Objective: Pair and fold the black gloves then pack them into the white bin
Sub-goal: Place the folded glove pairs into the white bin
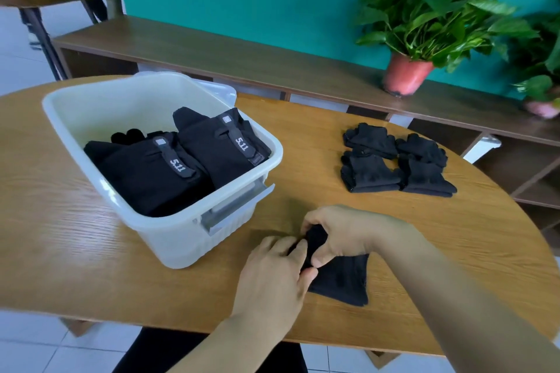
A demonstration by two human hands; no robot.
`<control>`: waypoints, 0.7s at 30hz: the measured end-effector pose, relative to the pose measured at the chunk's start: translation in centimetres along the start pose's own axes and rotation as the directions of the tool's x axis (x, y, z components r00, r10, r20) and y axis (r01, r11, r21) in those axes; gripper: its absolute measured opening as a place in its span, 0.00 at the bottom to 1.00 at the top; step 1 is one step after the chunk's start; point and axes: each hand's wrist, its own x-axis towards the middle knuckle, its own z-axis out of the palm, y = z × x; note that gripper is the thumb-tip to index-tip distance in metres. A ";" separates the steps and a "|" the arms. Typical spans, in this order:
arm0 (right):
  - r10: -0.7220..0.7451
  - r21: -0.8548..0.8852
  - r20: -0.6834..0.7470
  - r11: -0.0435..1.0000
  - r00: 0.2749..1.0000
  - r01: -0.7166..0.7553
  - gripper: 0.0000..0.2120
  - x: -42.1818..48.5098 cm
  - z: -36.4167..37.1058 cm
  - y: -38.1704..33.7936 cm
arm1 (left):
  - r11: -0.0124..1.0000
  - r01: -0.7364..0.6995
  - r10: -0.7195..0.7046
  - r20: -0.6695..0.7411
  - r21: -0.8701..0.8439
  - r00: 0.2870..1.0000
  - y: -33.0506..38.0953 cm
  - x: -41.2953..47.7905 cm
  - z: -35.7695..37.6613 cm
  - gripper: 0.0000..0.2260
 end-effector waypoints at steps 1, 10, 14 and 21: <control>-0.001 0.002 0.007 1.000 1.000 0.001 0.24 0.0 -0.1 0.0 | 1.000 -0.004 0.004 -0.008 0.006 1.000 0.0 0.0 0.0 0.19; -0.014 -0.016 0.035 1.000 0.999 0.015 0.21 0.2 -0.4 -0.2 | 0.999 -0.015 0.014 0.002 0.033 1.000 0.2 0.0 -0.6 0.21; -0.030 0.034 0.036 0.999 0.999 0.029 0.19 0.1 -0.4 0.1 | 1.000 -0.003 0.003 0.021 0.024 1.000 0.1 -0.1 -0.9 0.22; -0.050 0.144 0.022 0.988 0.999 0.046 0.16 -1.3 -0.5 0.5 | 0.999 -0.011 0.015 0.083 -0.048 0.996 0.0 -0.9 -1.8 0.28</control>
